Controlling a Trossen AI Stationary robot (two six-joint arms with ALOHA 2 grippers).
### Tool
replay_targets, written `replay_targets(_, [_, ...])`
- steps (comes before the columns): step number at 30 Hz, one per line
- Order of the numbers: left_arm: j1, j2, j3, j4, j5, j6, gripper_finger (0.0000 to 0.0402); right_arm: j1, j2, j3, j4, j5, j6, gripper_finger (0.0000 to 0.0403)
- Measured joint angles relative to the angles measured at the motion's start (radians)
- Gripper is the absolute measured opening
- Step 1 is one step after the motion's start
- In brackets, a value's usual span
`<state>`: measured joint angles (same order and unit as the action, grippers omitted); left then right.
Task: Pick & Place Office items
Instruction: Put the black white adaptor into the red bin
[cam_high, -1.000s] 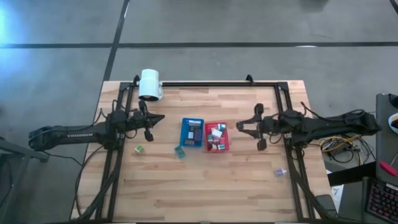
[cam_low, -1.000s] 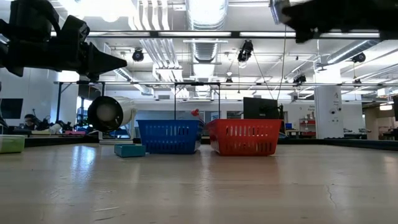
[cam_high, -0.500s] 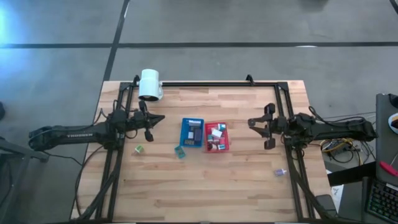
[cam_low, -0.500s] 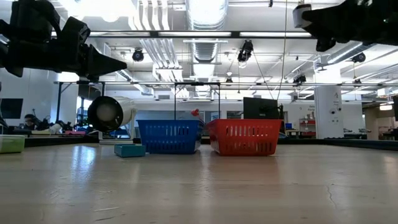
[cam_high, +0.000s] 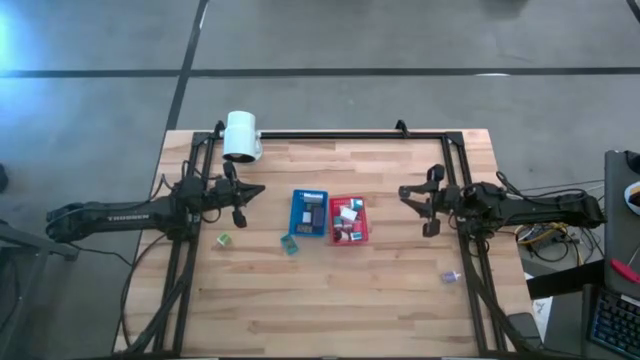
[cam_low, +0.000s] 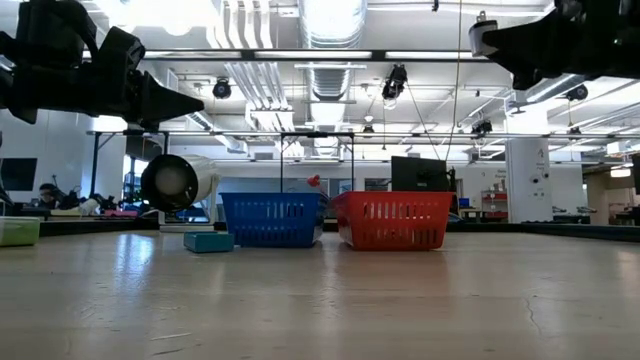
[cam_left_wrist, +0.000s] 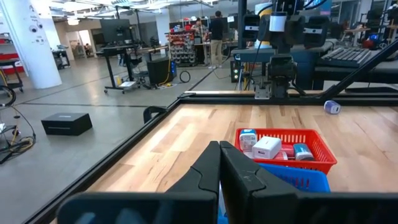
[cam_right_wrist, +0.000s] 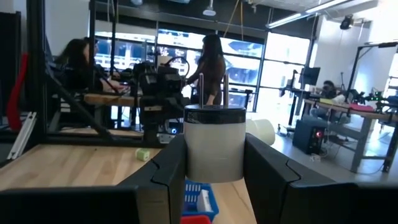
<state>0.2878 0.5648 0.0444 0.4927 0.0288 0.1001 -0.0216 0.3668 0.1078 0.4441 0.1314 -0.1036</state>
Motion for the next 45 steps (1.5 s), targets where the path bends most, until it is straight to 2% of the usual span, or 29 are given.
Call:
replay_targets(37, [0.001, 0.001, 0.0, 0.0, -0.005, 0.008, 0.0012, -0.005, 0.001, 0.0, -0.043, 0.0, 0.036, 0.0121])
replay_targets(45, [0.001, 0.001, 0.0, 0.005, -0.005, 0.022, 0.0012, -0.006, 0.01, 0.0, -0.04, 0.03, 0.049, 0.0121])
